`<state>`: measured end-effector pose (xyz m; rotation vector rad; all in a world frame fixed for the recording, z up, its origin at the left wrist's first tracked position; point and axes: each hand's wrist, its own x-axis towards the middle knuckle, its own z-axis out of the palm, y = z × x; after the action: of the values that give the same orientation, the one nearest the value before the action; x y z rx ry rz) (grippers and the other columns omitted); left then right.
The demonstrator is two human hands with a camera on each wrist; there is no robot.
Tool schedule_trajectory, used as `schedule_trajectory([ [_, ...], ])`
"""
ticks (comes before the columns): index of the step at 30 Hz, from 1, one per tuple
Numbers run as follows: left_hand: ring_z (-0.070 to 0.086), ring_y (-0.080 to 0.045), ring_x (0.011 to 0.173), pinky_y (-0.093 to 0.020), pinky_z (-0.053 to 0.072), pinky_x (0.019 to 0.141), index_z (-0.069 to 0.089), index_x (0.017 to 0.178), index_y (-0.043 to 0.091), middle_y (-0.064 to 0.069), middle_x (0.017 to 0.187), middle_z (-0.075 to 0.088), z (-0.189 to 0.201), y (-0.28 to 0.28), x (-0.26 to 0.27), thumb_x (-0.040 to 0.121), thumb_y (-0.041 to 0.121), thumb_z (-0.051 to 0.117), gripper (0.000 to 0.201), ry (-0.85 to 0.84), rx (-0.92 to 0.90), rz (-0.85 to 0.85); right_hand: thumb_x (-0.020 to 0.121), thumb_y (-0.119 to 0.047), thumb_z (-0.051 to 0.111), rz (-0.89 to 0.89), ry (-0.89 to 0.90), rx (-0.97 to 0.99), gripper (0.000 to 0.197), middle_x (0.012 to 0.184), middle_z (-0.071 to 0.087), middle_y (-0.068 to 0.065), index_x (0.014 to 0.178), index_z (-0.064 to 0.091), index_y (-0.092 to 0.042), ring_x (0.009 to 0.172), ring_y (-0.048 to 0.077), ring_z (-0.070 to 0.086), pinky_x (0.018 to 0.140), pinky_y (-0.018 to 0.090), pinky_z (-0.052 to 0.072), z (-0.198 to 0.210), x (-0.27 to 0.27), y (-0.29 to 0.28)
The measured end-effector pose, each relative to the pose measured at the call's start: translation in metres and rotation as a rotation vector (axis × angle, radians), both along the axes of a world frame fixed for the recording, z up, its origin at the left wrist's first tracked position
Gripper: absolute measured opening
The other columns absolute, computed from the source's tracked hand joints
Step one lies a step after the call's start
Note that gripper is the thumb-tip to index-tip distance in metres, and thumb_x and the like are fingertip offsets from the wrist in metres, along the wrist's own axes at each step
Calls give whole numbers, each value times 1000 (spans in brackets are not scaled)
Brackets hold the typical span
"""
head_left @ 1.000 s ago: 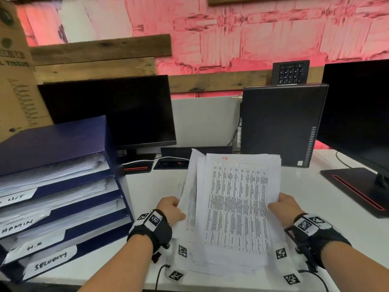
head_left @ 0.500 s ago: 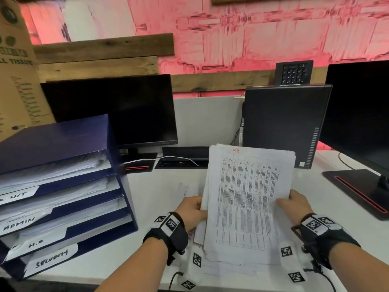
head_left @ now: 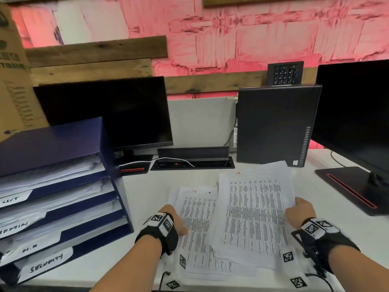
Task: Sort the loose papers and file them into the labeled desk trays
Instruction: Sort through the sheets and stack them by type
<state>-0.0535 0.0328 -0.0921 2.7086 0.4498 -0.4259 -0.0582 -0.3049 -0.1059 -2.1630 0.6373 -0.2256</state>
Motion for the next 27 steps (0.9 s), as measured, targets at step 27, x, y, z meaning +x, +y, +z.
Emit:
schedule_trajectory([
  [27, 41, -24, 123, -37, 40, 103, 55, 122, 28, -2, 130, 49, -11, -12, -4, 77, 52, 65, 52, -118, -2, -230, 83, 6, 51, -36, -131, 33, 35, 110, 63, 26, 117, 58, 5, 96, 39, 59, 85, 40, 47, 1, -6, 10],
])
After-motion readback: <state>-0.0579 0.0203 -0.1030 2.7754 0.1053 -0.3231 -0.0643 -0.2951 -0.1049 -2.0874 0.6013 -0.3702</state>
